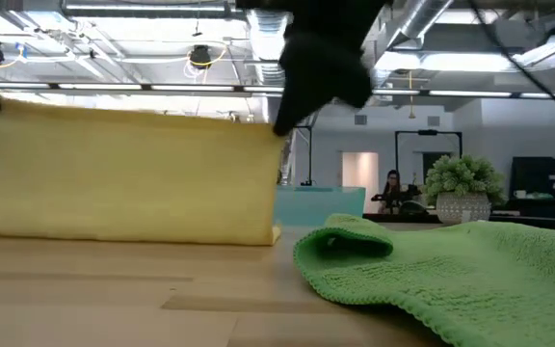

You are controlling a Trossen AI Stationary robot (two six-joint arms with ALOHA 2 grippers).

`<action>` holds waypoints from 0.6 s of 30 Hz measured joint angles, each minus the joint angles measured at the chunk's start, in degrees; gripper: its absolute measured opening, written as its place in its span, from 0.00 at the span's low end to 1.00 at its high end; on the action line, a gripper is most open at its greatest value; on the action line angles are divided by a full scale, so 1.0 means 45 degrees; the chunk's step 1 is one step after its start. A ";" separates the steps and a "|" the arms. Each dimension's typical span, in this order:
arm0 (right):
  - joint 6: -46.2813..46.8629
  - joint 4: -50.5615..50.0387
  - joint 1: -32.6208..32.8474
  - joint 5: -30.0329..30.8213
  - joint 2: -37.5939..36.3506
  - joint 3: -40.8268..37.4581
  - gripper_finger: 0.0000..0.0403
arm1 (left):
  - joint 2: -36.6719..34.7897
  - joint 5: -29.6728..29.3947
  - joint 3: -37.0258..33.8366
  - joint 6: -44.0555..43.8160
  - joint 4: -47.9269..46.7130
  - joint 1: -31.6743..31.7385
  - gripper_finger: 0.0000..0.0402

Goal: Roll microfiber towels into tight, uniform cylinder then place into a basket
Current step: Fold the yellow microfiber towel

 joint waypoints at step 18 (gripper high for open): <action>0.1248 0.2670 -0.2036 -0.1072 -0.0005 -0.1951 0.00 | -0.0088 -0.0306 -0.3287 0.3450 0.3720 0.4713 0.00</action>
